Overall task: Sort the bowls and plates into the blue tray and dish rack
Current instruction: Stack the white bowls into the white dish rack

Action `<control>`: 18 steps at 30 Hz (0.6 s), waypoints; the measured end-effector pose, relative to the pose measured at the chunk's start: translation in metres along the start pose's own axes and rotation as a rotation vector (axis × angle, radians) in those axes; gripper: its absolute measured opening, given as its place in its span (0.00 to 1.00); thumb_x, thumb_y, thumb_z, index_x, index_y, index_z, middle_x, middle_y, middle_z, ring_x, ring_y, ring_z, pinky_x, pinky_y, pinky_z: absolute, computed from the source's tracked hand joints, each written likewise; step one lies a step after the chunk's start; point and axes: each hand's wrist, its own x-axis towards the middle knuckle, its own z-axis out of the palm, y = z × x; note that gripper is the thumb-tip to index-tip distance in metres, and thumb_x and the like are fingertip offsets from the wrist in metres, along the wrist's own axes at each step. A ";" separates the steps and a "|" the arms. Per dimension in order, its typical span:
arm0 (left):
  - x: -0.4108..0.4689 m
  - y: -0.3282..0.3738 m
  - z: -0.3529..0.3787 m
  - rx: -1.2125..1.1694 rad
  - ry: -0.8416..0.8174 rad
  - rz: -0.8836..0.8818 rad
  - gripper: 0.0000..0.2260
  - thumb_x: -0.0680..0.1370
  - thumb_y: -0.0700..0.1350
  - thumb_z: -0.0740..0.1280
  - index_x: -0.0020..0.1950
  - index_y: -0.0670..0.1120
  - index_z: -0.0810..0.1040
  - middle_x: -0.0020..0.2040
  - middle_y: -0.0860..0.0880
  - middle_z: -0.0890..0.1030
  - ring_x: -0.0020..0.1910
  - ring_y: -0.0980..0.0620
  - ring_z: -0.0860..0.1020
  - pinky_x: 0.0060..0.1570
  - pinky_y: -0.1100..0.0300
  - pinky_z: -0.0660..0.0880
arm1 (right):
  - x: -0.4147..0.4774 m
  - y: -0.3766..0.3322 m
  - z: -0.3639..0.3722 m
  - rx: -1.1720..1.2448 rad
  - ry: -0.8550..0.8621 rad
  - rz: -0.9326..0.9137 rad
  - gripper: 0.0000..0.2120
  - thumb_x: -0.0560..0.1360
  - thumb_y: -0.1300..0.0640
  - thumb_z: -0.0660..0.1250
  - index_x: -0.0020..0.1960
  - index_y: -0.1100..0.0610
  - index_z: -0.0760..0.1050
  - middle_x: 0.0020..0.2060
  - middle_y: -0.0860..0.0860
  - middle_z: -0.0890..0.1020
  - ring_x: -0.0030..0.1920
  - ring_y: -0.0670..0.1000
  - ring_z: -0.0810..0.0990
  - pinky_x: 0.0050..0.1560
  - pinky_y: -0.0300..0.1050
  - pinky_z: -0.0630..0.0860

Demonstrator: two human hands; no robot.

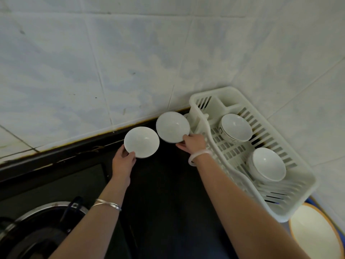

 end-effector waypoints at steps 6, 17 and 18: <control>-0.004 0.005 0.000 -0.110 0.025 -0.022 0.19 0.79 0.37 0.61 0.69 0.46 0.70 0.65 0.45 0.75 0.63 0.48 0.73 0.62 0.55 0.71 | -0.026 -0.010 0.023 -0.140 -0.142 -0.069 0.04 0.73 0.67 0.64 0.41 0.63 0.77 0.38 0.59 0.82 0.36 0.53 0.83 0.36 0.42 0.82; -0.003 0.012 -0.004 -0.190 0.049 -0.060 0.14 0.80 0.46 0.61 0.64 0.44 0.73 0.57 0.47 0.76 0.54 0.50 0.76 0.55 0.58 0.73 | -0.036 -0.006 0.056 -0.446 -0.077 -0.141 0.07 0.73 0.63 0.66 0.47 0.67 0.79 0.38 0.61 0.85 0.38 0.56 0.85 0.46 0.51 0.83; -0.003 0.012 -0.003 -0.186 0.050 -0.062 0.14 0.79 0.45 0.61 0.64 0.44 0.73 0.57 0.47 0.76 0.54 0.50 0.75 0.56 0.58 0.73 | -0.036 -0.006 0.056 -0.458 -0.073 -0.143 0.08 0.73 0.63 0.66 0.47 0.67 0.79 0.38 0.61 0.85 0.38 0.56 0.86 0.46 0.51 0.83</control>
